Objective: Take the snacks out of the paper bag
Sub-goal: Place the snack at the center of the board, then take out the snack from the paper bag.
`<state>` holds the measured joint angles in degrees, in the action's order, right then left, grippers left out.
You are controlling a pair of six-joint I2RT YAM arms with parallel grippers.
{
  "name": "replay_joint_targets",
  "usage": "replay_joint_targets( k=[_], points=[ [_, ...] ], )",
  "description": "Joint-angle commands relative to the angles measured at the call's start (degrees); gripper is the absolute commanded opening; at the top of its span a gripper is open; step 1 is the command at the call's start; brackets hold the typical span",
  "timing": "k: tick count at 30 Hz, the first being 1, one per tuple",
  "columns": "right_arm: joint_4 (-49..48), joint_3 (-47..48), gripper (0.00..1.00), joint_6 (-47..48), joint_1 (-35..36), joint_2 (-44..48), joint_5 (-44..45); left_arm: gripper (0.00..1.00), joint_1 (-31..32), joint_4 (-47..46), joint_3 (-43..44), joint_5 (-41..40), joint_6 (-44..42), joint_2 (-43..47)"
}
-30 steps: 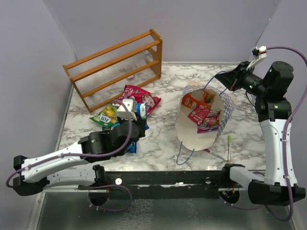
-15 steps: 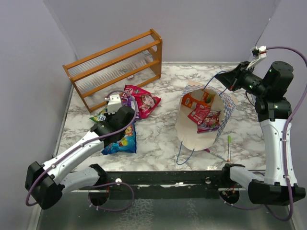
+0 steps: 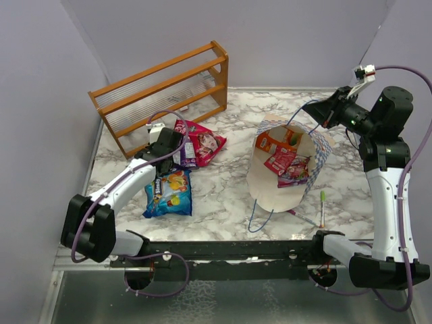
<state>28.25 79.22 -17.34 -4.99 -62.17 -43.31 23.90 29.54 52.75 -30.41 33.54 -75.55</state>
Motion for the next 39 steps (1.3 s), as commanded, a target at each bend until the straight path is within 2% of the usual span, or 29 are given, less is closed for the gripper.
replay_joint_targets(
  k=[1,5,7,9,12,16,20,24,28,30,32,39],
  points=[
    [-1.39,0.33,0.01,-0.27,-0.19,1.07,-0.4,0.07,-2.27,-2.59,-3.26,5.65,2.04,-2.47],
    [-1.51,0.07,0.01,-0.3,-0.19,1.0,-0.53,0.07,-4.25,-2.89,-3.97,9.19,1.97,-3.06],
    [-1.62,0.07,0.01,-0.34,-0.19,1.0,-0.55,0.23,-4.75,-2.53,-3.14,10.86,1.31,-2.39],
    [-1.5,0.21,0.01,-0.33,-0.19,0.96,-0.58,0.46,-4.92,-1.76,-1.87,11.73,0.78,-0.95],
    [-1.49,0.24,0.01,-0.29,-0.19,1.0,-0.48,0.59,-5.1,0.33,1.41,13.38,-0.13,2.16],
    [-1.69,-0.2,0.01,-0.24,-0.19,1.13,-0.53,0.63,-5.12,1.3,5.61,19.55,-2.04,7.82],
    [-1.88,-0.55,0.01,-0.33,-0.19,1.34,-0.46,0.72,-5.1,-0.72,5.76,30.85,-3.16,14.02],
    [-2.18,-0.92,0.01,-0.42,-0.19,1.34,-0.55,0.75,-5.08,-7.33,-0.19,46.85,0.85,19.89],
    [-2.47,-1.33,0.01,-0.62,-0.19,1.11,-0.72,0.73,-2.47,-23.54,-11.1,60.59,9.59,24.21],
    [-2.57,-1.55,0.01,-0.69,-0.19,0.98,-0.82,0.73,1.74,-27.42,-14.7,60.24,10.7,25.49],
    [-2.6,-1.54,0.01,-0.68,-0.19,0.94,-0.93,0.73,8.25,-27.81,-14.73,55.52,9.81,26.17],
    [-2.53,-1.64,0.01,-0.67,-0.19,1.18,-0.81,0.65,30.12,-28.01,-6.51,38.78,5.2,20.03]
  ],
)
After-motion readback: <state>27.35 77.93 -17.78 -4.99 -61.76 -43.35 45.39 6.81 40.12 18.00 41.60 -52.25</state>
